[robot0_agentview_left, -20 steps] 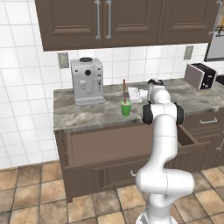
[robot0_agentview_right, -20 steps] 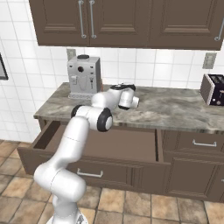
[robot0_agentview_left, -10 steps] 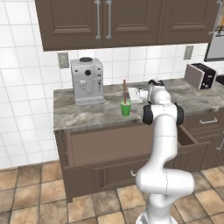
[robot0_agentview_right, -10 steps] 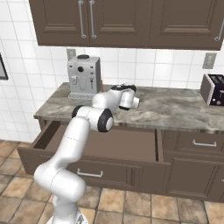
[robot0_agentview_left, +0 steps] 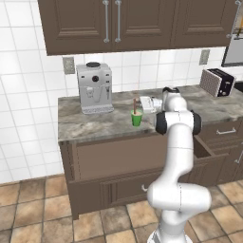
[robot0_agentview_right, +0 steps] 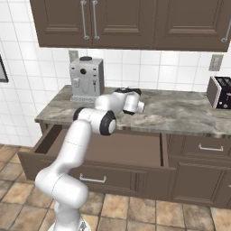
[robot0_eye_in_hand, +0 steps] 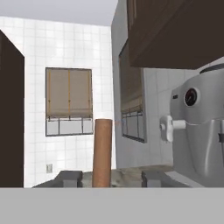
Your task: Pick up the straw from the right drawer and put it inside the smoothie cup.
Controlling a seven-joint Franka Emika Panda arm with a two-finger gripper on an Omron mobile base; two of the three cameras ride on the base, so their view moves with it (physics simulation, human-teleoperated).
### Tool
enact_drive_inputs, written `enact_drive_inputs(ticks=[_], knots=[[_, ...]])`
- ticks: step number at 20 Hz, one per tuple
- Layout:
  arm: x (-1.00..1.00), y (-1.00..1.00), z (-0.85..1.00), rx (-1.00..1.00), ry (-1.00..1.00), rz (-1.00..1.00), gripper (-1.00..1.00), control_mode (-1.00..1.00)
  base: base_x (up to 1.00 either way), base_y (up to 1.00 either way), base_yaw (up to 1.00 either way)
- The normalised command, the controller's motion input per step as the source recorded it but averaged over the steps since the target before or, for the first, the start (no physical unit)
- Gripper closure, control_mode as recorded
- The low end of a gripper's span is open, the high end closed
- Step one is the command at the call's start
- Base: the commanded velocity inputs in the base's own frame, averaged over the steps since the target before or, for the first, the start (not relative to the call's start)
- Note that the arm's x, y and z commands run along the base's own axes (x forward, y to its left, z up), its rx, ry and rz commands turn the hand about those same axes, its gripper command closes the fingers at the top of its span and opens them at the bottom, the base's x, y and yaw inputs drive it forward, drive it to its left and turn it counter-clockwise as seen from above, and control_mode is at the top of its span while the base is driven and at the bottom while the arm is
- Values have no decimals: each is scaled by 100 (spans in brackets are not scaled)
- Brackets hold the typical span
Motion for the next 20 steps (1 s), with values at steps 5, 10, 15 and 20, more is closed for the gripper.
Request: enact_drive_inputs(ticks=[5,10,15,20], knots=[[-22,0,0,0,0,0,-100,-100,0,0,0],[-53,0,16,0,0,0,-100,-100,0,0,0],[-88,0,72,-1,-5,0,-100,-100,0,0,0],[-100,0,60,-7,-12,0,-100,-100,0,0,0]])
